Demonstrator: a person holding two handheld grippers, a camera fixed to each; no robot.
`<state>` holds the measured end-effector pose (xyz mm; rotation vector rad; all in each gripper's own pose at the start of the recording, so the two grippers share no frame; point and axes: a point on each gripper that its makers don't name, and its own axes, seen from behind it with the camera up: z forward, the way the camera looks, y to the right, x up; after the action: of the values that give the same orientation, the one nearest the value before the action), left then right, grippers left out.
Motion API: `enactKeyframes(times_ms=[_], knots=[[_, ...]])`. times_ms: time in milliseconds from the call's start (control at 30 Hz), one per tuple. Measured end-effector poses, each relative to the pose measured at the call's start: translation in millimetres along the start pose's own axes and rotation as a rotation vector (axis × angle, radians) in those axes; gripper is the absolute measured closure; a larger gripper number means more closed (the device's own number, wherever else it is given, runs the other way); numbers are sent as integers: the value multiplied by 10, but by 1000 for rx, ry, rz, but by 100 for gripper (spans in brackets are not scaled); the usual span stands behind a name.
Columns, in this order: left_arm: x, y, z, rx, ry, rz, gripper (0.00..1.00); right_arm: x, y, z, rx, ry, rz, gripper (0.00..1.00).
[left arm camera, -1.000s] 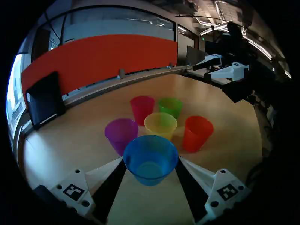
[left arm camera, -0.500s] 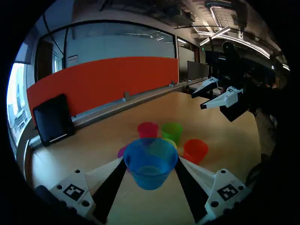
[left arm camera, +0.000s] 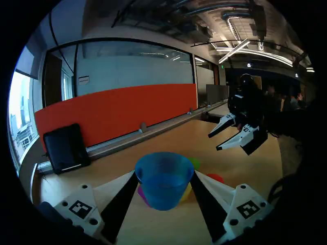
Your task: Pour water
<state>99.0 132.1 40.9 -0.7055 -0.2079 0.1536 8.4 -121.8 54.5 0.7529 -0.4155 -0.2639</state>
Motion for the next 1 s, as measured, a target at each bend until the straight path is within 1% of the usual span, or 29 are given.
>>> enactKeyframes(times_ms=[167,367,800,1000], knots=[[220,9,-51,-1,53,-11,13,-52,-13,28,10,-10,-1,1],[406,28,-94,-9,95,-16,13,-111,-48,67,28,-20,-9,1],[697,65,-152,-13,142,0,13,-302,-62,186,51,-56,-15,1],[782,49,-171,-10,152,-14,13,-402,-60,254,60,-77,-21,1]])
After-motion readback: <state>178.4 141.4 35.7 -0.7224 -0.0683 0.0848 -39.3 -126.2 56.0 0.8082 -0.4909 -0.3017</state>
